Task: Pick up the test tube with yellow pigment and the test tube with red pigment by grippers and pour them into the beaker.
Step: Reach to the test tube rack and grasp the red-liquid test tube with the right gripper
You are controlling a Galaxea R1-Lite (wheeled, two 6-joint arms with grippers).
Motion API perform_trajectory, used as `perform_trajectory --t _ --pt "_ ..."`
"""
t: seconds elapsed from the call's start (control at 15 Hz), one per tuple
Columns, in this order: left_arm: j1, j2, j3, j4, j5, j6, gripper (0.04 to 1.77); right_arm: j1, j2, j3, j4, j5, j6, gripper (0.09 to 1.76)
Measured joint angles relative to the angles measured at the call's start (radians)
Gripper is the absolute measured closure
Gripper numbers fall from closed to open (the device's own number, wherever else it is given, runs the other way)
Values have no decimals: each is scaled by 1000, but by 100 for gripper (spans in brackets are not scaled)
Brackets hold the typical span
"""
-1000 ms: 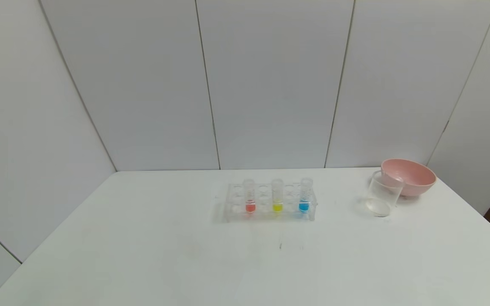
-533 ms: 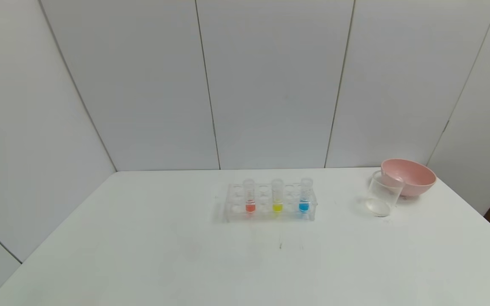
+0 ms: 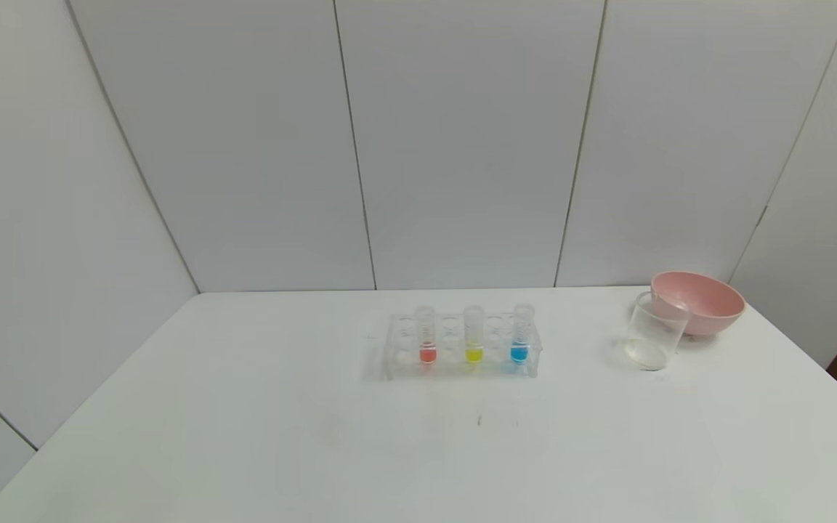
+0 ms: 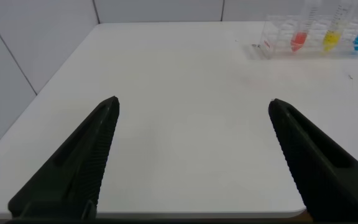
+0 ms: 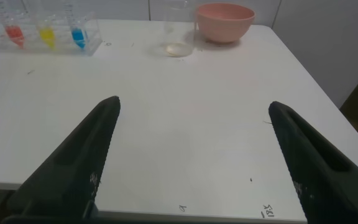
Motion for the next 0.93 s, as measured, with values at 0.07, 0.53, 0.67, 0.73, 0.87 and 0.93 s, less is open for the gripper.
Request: perform_trajectory --t 0.07,0.53,0.67,0.73,0.87,0.93 --pt "0 0 0 0 0 0 9 0 0 0 -1 0 0 14" --pt "0 0 0 0 0 0 9 1 0 0 -2 0 10 14" --pt "0 0 0 0 0 0 9 -1 0 -3 -2 -1 12 14" --pt "0 0 0 0 0 0 9 -1 3 -24 3 -3 16 14" --pt "0 0 0 0 0 0 9 0 36 -112 8 -2 19 14" --pt "0 0 0 0 0 0 9 1 67 -161 8 -2 20 14"
